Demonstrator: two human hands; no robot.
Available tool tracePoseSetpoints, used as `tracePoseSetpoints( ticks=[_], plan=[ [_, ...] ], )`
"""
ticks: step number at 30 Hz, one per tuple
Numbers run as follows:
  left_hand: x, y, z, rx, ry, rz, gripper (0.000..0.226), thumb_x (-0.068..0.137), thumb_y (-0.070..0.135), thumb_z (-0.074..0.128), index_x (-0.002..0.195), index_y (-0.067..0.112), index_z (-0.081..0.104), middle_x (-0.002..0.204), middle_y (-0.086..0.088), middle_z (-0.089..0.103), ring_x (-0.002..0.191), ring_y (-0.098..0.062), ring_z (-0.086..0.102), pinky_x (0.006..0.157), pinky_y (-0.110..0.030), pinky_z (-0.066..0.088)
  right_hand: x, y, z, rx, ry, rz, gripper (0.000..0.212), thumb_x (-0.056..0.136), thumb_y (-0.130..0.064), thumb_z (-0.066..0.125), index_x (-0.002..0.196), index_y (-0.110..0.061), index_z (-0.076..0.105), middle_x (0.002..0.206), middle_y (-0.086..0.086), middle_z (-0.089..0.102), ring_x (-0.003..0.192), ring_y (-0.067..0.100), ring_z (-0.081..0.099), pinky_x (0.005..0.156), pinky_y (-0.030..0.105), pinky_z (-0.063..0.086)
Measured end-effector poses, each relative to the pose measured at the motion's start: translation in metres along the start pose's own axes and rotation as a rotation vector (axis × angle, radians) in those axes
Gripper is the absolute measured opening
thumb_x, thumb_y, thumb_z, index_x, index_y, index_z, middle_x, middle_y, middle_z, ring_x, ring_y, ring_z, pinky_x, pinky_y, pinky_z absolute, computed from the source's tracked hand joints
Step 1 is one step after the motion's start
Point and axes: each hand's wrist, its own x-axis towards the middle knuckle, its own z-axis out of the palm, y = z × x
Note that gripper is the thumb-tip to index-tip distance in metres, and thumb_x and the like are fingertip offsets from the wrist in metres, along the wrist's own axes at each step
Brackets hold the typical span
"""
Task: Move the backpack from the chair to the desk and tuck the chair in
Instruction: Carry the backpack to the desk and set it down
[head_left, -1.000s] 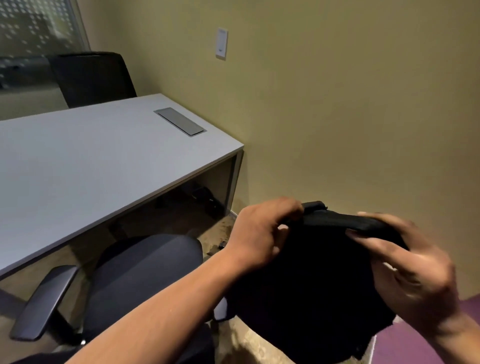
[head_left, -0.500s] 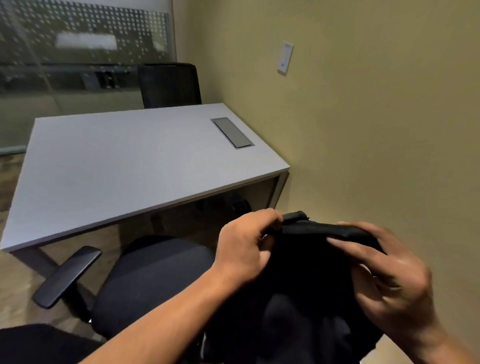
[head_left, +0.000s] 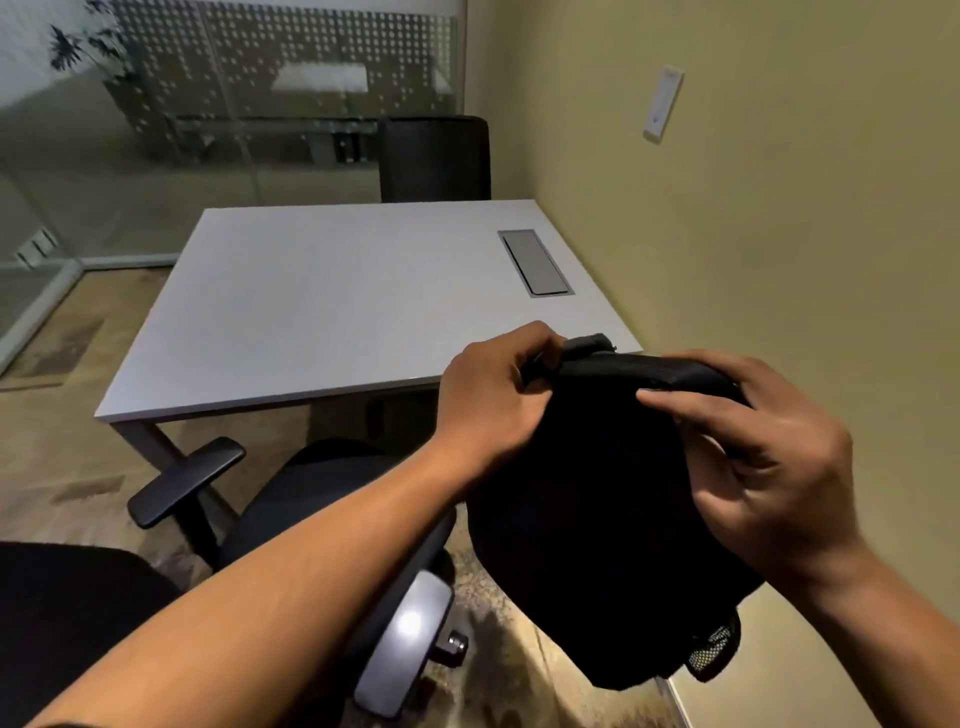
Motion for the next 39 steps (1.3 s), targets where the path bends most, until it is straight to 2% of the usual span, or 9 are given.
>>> tracePoseSetpoints(
  ticks=[6, 10, 15, 17, 19, 25, 30, 35, 39],
  plan=[
    [0.050, -0.011, 0.030, 0.071, 0.042, -0.036, 0.023, 0.076, 0.015, 0.066, 0.092, 0.030, 0.067, 0.085, 0.006, 0.073, 0.081, -0.020, 0.065, 0.073, -0.042, 0.055, 0.035, 0.055, 0.012, 0.003, -0.009, -0.019, 0.039, 0.083, 0.000, 0.050, 0.106, -0.019, 0.074, 0.114, 0.011, 0.068, 0.103, 0.019, 0.066, 0.091, 0.024, 0.048],
    [0.086, -0.025, 0.048, -0.036, 0.064, -0.125, 0.023, 0.065, 0.014, 0.056, 0.080, 0.032, 0.054, 0.087, 0.009, 0.076, 0.074, -0.020, 0.066, 0.070, -0.040, 0.056, 0.058, 0.090, 0.029, -0.027, 0.000, 0.000, 0.038, 0.079, 0.002, 0.054, 0.101, -0.021, 0.075, 0.114, 0.009, 0.065, 0.102, 0.013, 0.063, 0.092, 0.019, 0.046],
    [0.132, -0.047, 0.067, -0.164, 0.100, -0.150, 0.024, 0.063, 0.003, 0.059, 0.063, 0.026, 0.052, 0.103, 0.030, 0.069, 0.081, -0.012, 0.071, 0.075, -0.038, 0.058, 0.079, 0.130, 0.046, -0.036, -0.027, 0.030, 0.035, 0.075, 0.005, 0.056, 0.090, -0.020, 0.076, 0.114, 0.005, 0.061, 0.102, 0.004, 0.061, 0.089, 0.014, 0.044],
    [0.149, -0.051, 0.075, -0.194, 0.123, -0.137, 0.033, 0.063, -0.001, 0.061, 0.055, 0.029, 0.049, 0.099, 0.026, 0.072, 0.082, -0.013, 0.072, 0.075, -0.039, 0.058, 0.086, 0.144, 0.050, -0.020, -0.020, 0.050, 0.030, 0.075, 0.005, 0.056, 0.083, -0.018, 0.075, 0.114, 0.003, 0.061, 0.102, 0.003, 0.062, 0.085, 0.016, 0.046],
    [0.166, -0.050, 0.080, -0.210, 0.147, -0.101, 0.031, 0.062, 0.001, 0.061, 0.055, 0.028, 0.048, 0.097, 0.023, 0.074, 0.083, -0.011, 0.072, 0.075, -0.038, 0.058, 0.094, 0.158, 0.050, -0.013, 0.001, 0.053, 0.027, 0.075, 0.004, 0.056, 0.079, -0.018, 0.072, 0.115, 0.002, 0.059, 0.102, 0.003, 0.062, 0.084, 0.017, 0.047],
    [0.228, -0.053, 0.096, -0.246, 0.216, -0.039, 0.031, 0.064, -0.007, 0.063, 0.058, 0.021, 0.052, 0.093, 0.009, 0.079, 0.085, -0.006, 0.072, 0.075, -0.036, 0.060, 0.135, 0.202, 0.060, -0.025, 0.050, -0.004, 0.029, 0.082, 0.001, 0.056, 0.090, -0.021, 0.072, 0.117, 0.004, 0.057, 0.109, 0.005, 0.061, 0.092, 0.017, 0.045],
    [0.280, -0.066, 0.106, -0.193, 0.216, -0.007, 0.027, 0.067, -0.011, 0.062, 0.059, 0.014, 0.054, 0.093, 0.012, 0.077, 0.086, -0.006, 0.071, 0.076, -0.037, 0.061, 0.172, 0.251, 0.080, 0.025, 0.055, -0.041, 0.022, 0.088, -0.006, 0.056, 0.089, -0.016, 0.076, 0.118, 0.005, 0.059, 0.107, 0.005, 0.061, 0.089, 0.018, 0.047],
    [0.333, -0.074, 0.118, -0.122, 0.253, -0.034, 0.041, 0.069, -0.012, 0.064, 0.055, 0.025, 0.052, 0.090, 0.018, 0.073, 0.087, -0.007, 0.071, 0.079, -0.039, 0.061, 0.212, 0.305, 0.098, 0.110, 0.049, -0.094, 0.020, 0.090, -0.014, 0.057, 0.094, -0.021, 0.076, 0.118, 0.002, 0.059, 0.106, 0.006, 0.062, 0.088, 0.019, 0.049],
    [0.370, -0.084, 0.139, -0.118, 0.305, -0.043, 0.029, 0.069, -0.012, 0.063, 0.059, 0.014, 0.054, 0.089, 0.017, 0.074, 0.087, -0.007, 0.071, 0.078, -0.039, 0.061, 0.241, 0.346, 0.109, 0.094, 0.046, -0.112, 0.023, 0.088, -0.008, 0.060, 0.099, -0.020, 0.076, 0.116, 0.008, 0.062, 0.103, 0.012, 0.064, 0.086, 0.027, 0.052]
  ],
)
